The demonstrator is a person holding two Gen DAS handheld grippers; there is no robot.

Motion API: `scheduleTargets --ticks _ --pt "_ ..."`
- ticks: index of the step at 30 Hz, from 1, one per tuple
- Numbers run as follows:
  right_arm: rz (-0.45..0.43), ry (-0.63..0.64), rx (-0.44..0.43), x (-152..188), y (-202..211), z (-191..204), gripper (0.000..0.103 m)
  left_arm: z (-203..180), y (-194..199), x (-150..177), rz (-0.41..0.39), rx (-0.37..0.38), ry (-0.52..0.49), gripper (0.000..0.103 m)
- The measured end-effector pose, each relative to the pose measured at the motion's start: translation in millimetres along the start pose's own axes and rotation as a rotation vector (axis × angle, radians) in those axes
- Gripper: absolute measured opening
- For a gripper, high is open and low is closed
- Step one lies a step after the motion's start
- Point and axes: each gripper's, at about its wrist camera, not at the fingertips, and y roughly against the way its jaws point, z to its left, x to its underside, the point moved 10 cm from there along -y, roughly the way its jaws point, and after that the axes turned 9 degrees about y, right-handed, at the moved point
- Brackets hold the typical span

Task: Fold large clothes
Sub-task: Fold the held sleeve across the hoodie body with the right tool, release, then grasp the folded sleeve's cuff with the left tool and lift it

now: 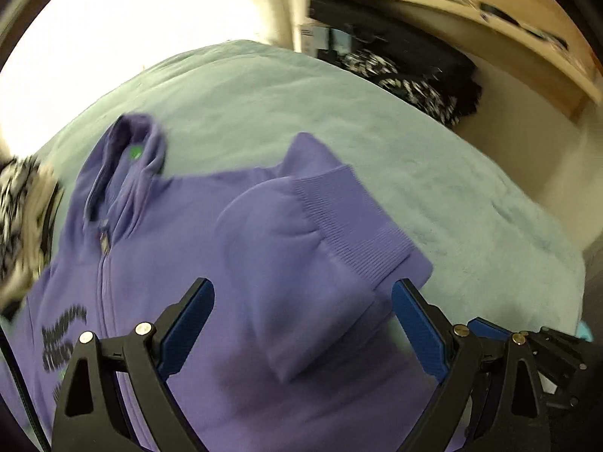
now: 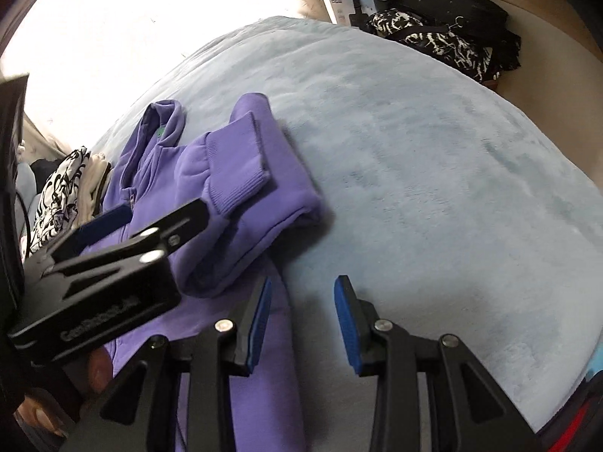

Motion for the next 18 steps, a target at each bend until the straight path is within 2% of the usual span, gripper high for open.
scheduleTargets --ticks 4,7,9,10,11,12,15,18 --pt "0.001 -0.008 0.01 0.5 -2.8 -1.2 0.035 -11.0 -24.2 0.3 0.033 -0.062 -0.075 0.094" --pt "0.005 -0.009 0.016 2.7 -4.7 -3.4 0.035 -11.4 -37.7 -0.2 0.057 -0.075 -0.056 0.094" --pt "0.007 -0.01 0.018 4.0 -4.9 -4.6 0.035 -5.7 -38.5 -4.3 0.048 -0.059 -0.019 0.068" --pt "0.007 -0.01 0.019 4.6 -4.8 -5.0 0.035 -1.9 -36.5 -5.6 0.048 -0.055 0.005 0.043" --pt "0.006 -0.011 0.016 5.4 -4.5 -3.8 0.035 3.4 -34.1 -6.7 0.049 -0.044 0.036 0.025" --pt "0.005 -0.009 0.013 5.7 -4.4 -3.4 0.035 12.6 -27.6 -10.2 0.037 -0.023 0.079 0.02" --pt "-0.001 -0.001 0.009 5.3 -5.0 -2.6 0.035 41.7 -4.3 -21.8 -0.034 -0.022 0.151 0.019" --pt "-0.005 0.015 0.0 5.1 -6.2 2.1 0.035 80.9 20.0 -32.1 -0.102 -0.054 0.227 0.018"
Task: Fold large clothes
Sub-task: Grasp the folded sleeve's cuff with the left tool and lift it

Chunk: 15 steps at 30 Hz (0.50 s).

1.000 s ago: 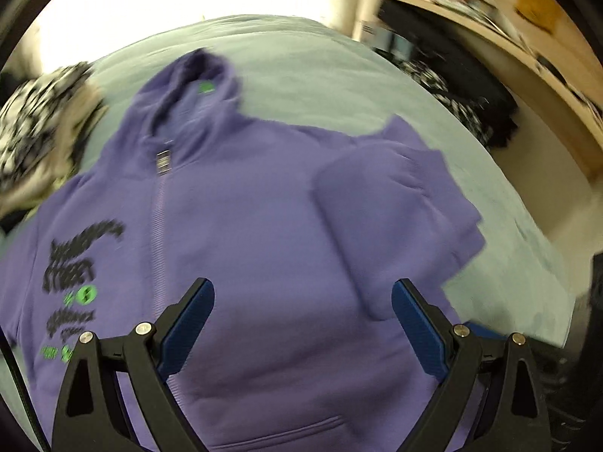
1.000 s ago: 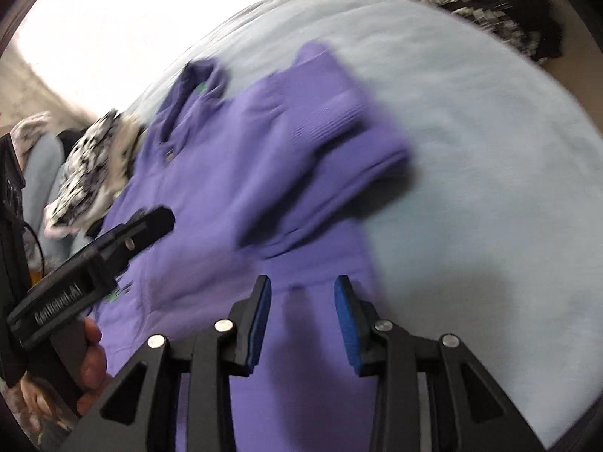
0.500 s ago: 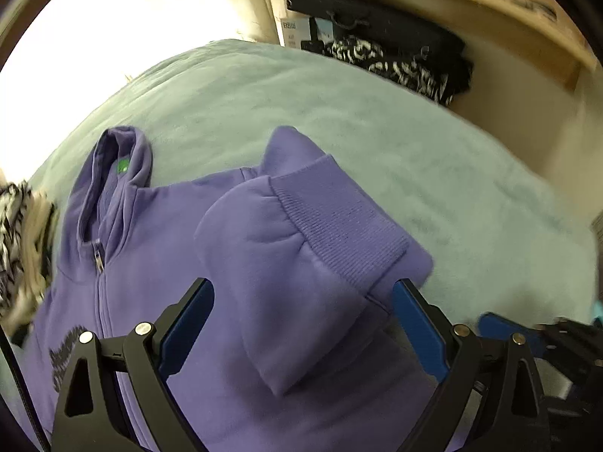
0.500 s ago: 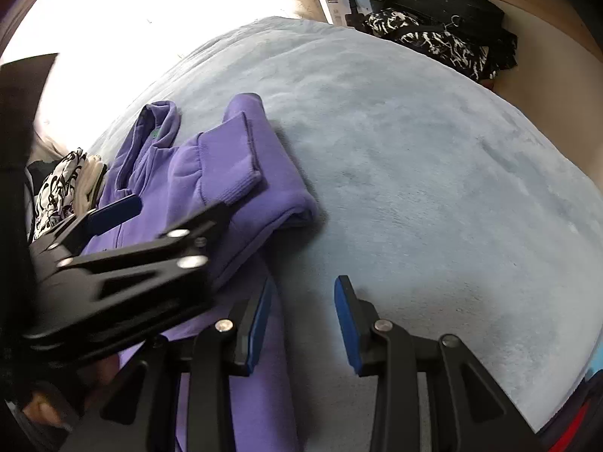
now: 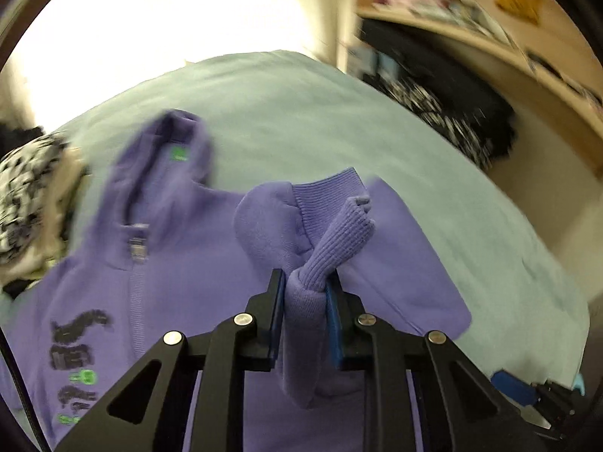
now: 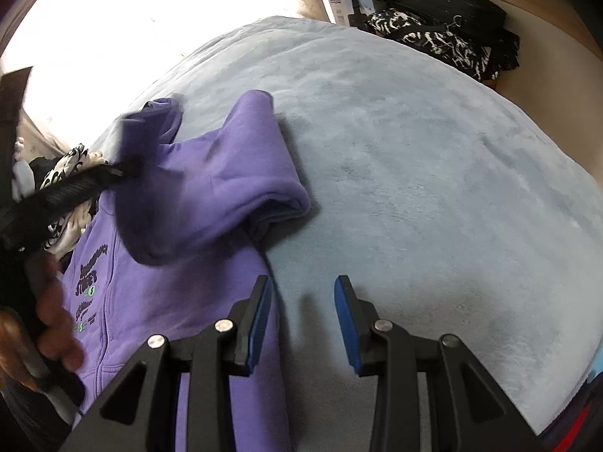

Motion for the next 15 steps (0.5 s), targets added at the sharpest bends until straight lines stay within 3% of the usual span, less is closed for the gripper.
scheduleTargets --ticks 5,9,12,15 --pt "-0.007 0.047 -0.009 -6.2 -6.5 13.5 0.035 82.9 18.8 -17.9 -0.05 -0.084 0.127 0.018" --pt "-0.014 0.098 -0.041 -17.8 -16.9 29.2 0.035 150.4 18.0 -15.0 -0.027 -0.127 0.261 0.018" --pt "-0.005 0.154 -0.063 -28.7 -27.9 46.5 0.035 183.7 11.4 -5.9 -0.001 -0.102 0.347 0.018" --pt "0.012 0.207 -0.058 -38.1 -41.4 59.3 0.035 215.0 -1.2 11.6 0.036 0.005 0.493 0.018"
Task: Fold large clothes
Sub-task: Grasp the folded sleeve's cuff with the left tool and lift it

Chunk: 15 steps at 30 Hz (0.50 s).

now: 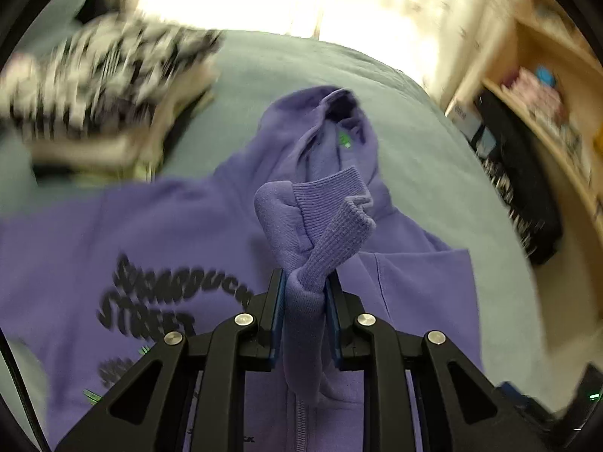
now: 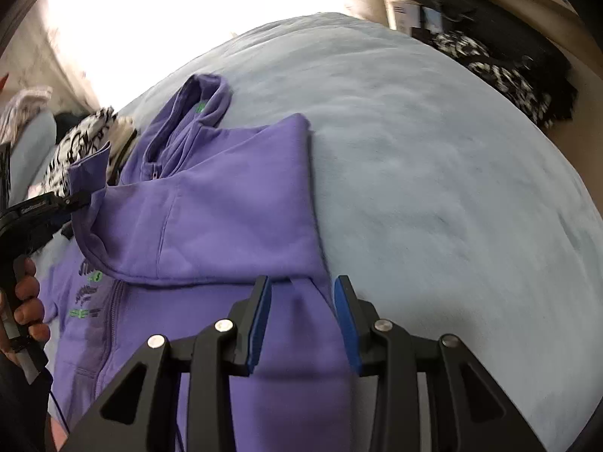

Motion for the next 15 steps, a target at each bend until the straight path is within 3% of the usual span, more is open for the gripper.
scheduleTargets --ticks 4,6,9,11,15 --pt "0.037 0.005 -0.022 -5.9 -20.0 2.1 0.035 44.0 -20.8 16.8 0.05 -0.019 0.111 0.02" --pt "0.062 -0.005 -0.04 -5.3 -28.5 0.7 0.035 62.4 -26.1 22.1 0.067 -0.028 0.147 0.027" --pt "0.072 -0.01 -0.06 -4.7 -30.3 0.4 0.037 82.1 -24.1 20.7 0.083 0.003 0.193 0.048" --pt "0.077 -0.018 -0.083 -5.2 -31.5 1.6 0.04 86.3 -20.9 17.5 0.078 0.017 0.178 0.067" --pt "0.093 -0.046 -0.118 -7.4 -37.0 -0.7 0.043 89.3 -29.8 5.3 0.116 0.045 0.15 0.073"
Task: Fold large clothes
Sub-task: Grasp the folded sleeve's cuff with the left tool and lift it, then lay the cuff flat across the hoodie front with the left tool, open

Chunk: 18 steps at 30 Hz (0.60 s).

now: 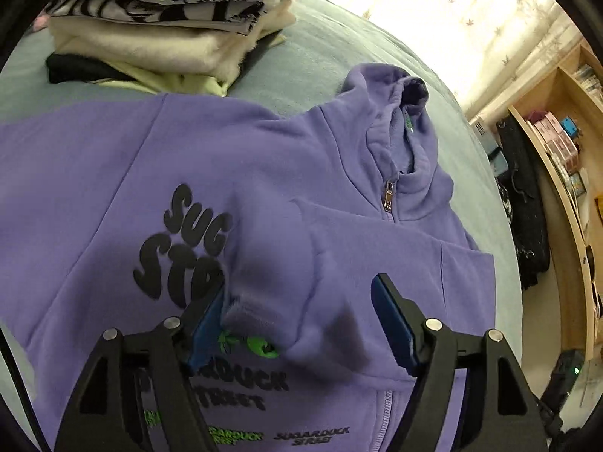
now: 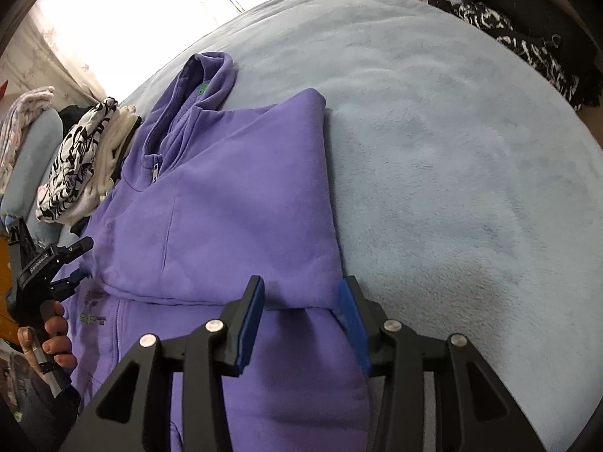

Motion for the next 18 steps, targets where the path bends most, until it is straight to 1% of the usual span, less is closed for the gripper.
scheduleTargets --ticks 3,5,6,7,8,9,10,12,13,14,15,17,18 --pt "0.021 -0.017 -0.009 -0.6 -7.0 -2.9 0.043 -1.1 -8.0 -5.1 0.045 0.012 -0.005 0.073" --pt "0.027 -0.016 -0.011 -0.3 -9.9 -2.3 0.043 -0.2 -7.2 -5.8 0.051 0.016 -0.016 0.073" --pt "0.035 -0.005 -0.002 0.4 -11.6 -1.9 0.042 -1.8 -7.7 -7.4 0.045 0.002 -0.038 0.071" --pt "0.04 0.01 0.015 0.9 -12.8 -1.5 0.035 -1.9 -6.4 -8.4 0.033 -0.011 -0.054 0.052" --pt "0.039 0.024 0.033 1.1 -12.4 -1.7 0.029 -3.1 -4.7 -9.9 0.021 -0.028 -0.079 0.03" --pt "0.037 0.039 0.049 1.0 -10.8 -1.3 0.025 -1.2 -2.0 -9.2 0.022 -0.037 -0.09 0.022" --pt "0.021 0.047 0.057 -0.3 -6.2 -1.1 0.021 1.4 0.3 -11.1 0.013 -0.057 -0.092 0.012" --pt "-0.016 0.042 0.062 -3.4 1.8 -4.3 0.019 10.5 4.2 -13.8 -0.001 -0.072 -0.086 0.012" --pt "-0.017 0.033 0.061 -2.7 0.8 -6.9 0.019 18.5 1.6 -12.6 0.003 -0.099 -0.093 0.012" --pt "0.009 0.024 0.069 2.1 -6.6 -11.0 0.019 30.3 -4.8 -9.0 0.022 -0.146 -0.101 0.012" --pt "0.039 0.023 0.077 7.5 -15.2 -12.3 0.019 36.1 -9.9 -5.6 0.04 -0.156 -0.103 0.012" --pt "0.053 0.049 0.096 6.9 -16.7 -8.9 0.021 38.6 -12.1 -3.8 0.044 -0.135 -0.116 0.013" --pt "0.054 0.054 0.091 3.6 -12.6 -5.4 0.023 36.3 -9.1 -5.2 0.044 -0.117 -0.12 0.014"
